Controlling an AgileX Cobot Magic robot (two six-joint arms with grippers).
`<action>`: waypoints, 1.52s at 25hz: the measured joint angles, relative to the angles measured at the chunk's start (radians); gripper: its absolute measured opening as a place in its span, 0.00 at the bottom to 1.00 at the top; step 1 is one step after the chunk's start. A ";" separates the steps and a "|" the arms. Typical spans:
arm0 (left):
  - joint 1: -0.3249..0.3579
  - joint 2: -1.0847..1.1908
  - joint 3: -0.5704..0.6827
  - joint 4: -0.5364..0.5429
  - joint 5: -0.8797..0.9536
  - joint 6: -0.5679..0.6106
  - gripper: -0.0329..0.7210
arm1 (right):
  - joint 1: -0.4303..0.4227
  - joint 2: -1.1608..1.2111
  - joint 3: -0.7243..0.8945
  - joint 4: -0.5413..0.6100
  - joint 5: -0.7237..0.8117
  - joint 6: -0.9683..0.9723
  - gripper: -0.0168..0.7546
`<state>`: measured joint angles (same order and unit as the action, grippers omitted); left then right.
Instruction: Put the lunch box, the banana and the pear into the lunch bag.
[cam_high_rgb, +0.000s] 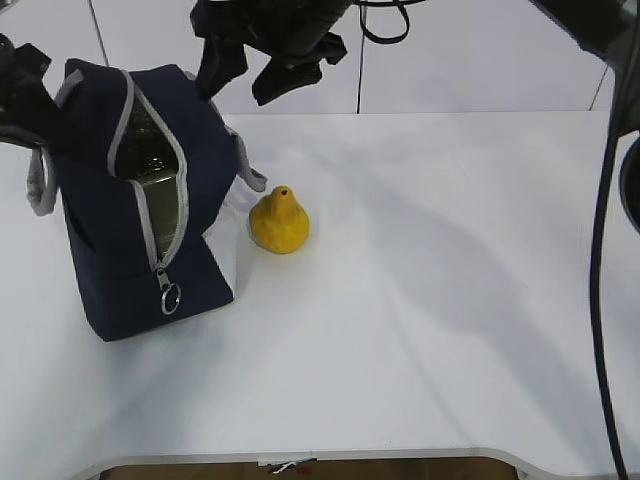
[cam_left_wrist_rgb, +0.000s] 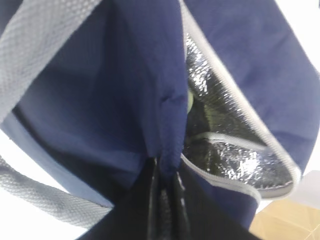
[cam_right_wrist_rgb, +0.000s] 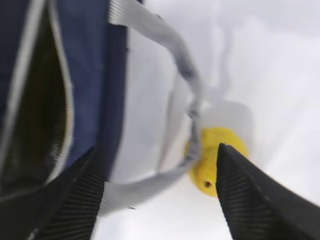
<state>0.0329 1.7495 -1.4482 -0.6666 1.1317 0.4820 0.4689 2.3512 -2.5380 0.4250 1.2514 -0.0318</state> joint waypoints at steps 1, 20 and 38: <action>0.000 0.000 0.000 0.007 0.000 -0.002 0.06 | 0.000 -0.004 0.008 -0.025 0.000 0.000 0.74; 0.000 0.000 0.000 0.040 0.000 -0.008 0.06 | 0.006 -0.058 0.296 -0.278 0.000 -0.024 0.69; 0.000 0.000 0.000 0.040 0.001 -0.008 0.06 | 0.006 0.041 0.303 -0.204 -0.134 -0.163 0.69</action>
<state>0.0329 1.7495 -1.4482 -0.6270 1.1323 0.4735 0.4748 2.3917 -2.2349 0.2212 1.1171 -0.1950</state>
